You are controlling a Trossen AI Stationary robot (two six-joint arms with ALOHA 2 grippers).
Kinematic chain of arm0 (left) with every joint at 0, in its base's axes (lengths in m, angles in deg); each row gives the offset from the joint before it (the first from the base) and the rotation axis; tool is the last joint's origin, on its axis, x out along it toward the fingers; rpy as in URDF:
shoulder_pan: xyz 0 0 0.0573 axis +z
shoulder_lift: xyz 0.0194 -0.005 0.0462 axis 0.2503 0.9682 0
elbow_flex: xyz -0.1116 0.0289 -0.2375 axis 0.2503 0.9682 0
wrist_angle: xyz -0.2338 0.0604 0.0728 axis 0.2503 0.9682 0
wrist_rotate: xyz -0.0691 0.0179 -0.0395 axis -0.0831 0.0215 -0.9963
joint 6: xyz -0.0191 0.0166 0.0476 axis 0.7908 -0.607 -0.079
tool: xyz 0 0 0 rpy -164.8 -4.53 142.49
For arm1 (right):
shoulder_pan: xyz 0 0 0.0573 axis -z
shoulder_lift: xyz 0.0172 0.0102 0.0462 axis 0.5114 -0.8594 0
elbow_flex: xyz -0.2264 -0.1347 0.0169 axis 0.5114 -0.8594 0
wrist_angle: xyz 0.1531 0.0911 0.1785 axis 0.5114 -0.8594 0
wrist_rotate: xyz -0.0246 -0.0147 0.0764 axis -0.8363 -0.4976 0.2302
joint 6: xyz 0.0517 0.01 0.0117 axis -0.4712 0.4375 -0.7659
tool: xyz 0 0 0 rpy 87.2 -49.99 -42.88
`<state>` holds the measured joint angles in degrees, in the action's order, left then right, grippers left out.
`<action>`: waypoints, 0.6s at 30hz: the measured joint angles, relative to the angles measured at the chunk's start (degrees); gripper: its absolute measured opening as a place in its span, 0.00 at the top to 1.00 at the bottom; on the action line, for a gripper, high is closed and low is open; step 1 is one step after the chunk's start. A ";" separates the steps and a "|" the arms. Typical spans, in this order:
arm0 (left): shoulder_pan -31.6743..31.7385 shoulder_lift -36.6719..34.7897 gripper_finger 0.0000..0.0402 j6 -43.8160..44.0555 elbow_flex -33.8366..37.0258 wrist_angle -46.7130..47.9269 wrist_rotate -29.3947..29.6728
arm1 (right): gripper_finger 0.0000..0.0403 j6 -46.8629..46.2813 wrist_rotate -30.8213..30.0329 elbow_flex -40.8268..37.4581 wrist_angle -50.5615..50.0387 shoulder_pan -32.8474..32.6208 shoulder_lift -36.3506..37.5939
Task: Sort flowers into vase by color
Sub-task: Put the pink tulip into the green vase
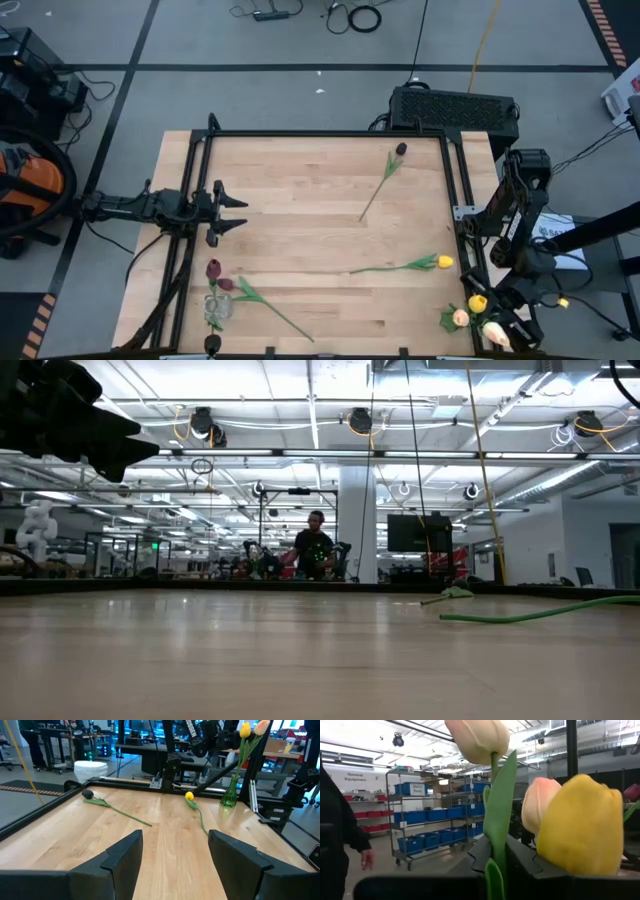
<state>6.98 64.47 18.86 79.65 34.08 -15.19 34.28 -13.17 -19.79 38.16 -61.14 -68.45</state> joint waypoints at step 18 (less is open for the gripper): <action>0.02 0.00 0.42 -0.02 0.00 -0.02 0.00 | 0.76 -1.04 -2.48 -0.02 -4.29 -2.05 3.47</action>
<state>7.01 64.47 18.84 79.65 34.06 -15.19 33.25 -15.64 -19.81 33.87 -63.19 -64.98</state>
